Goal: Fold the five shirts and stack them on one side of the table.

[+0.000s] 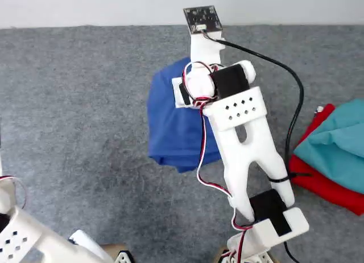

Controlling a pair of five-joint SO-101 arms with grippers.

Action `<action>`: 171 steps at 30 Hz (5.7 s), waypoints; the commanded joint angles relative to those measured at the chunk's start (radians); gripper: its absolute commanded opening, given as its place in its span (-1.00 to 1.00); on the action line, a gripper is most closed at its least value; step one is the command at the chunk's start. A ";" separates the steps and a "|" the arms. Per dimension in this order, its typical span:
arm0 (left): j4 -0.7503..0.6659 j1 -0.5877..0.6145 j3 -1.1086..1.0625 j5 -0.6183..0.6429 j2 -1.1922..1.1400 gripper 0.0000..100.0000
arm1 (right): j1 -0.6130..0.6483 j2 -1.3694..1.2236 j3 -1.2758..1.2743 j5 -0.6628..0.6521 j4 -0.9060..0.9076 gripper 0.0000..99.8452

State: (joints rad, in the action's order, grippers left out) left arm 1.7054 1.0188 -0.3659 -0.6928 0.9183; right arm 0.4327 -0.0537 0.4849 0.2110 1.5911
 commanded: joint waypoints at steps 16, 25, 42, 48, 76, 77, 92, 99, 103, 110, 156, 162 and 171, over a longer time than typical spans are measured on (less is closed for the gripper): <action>-0.011 0.005 0.004 -0.009 0.011 -0.97 | -0.484 -0.722 0.163 -0.255 -0.283 -0.52; -0.011 -0.003 0.004 -0.009 0.009 -0.97 | -0.512 -0.723 0.620 -0.256 0.147 -0.31; -0.011 0.003 0.002 -0.008 0.011 -0.97 | -0.239 -0.587 0.331 -0.247 0.205 -0.98; -0.011 -0.002 0.002 -0.008 0.011 -0.97 | -0.157 -0.610 0.120 -0.247 0.205 -0.98; -0.017 -0.003 0.004 -0.008 0.009 -0.97 | -0.812 0.012 -0.058 -0.479 0.206 -0.98; -0.017 -0.003 0.004 -0.008 0.009 -0.97 | -0.860 0.021 -0.083 -0.506 0.206 -0.98; -0.017 -0.005 0.002 -0.008 0.003 -0.97 | -1.198 -0.048 -0.141 -0.787 0.150 -0.98; -0.011 -0.005 0.002 -0.008 0.003 -0.97 | -1.207 -0.226 -0.140 -0.786 -0.050 -0.98; -0.011 -0.005 0.002 -0.008 0.005 -0.97 | -1.187 -0.288 -0.140 -0.786 -0.185 -0.98; -0.011 -0.005 0.002 -0.008 0.009 -0.97 | -1.078 -0.305 -0.135 -0.786 -0.377 -0.98; 0.018 0.005 0.004 -0.008 0.011 -0.97 | -0.857 -0.180 -0.118 -0.778 -0.458 -0.98; 0.018 0.005 0.004 -0.008 0.011 -0.97 | -0.657 -0.160 -0.124 -0.563 -0.225 -0.98; 0.018 0.005 0.002 -0.008 0.011 -0.97 | -0.455 -0.320 -0.120 -0.025 -0.096 -0.27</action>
State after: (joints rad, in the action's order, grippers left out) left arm 1.7177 1.0188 -0.3659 -0.6928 0.9183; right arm -0.0552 -0.3590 0.3406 0.0069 1.4791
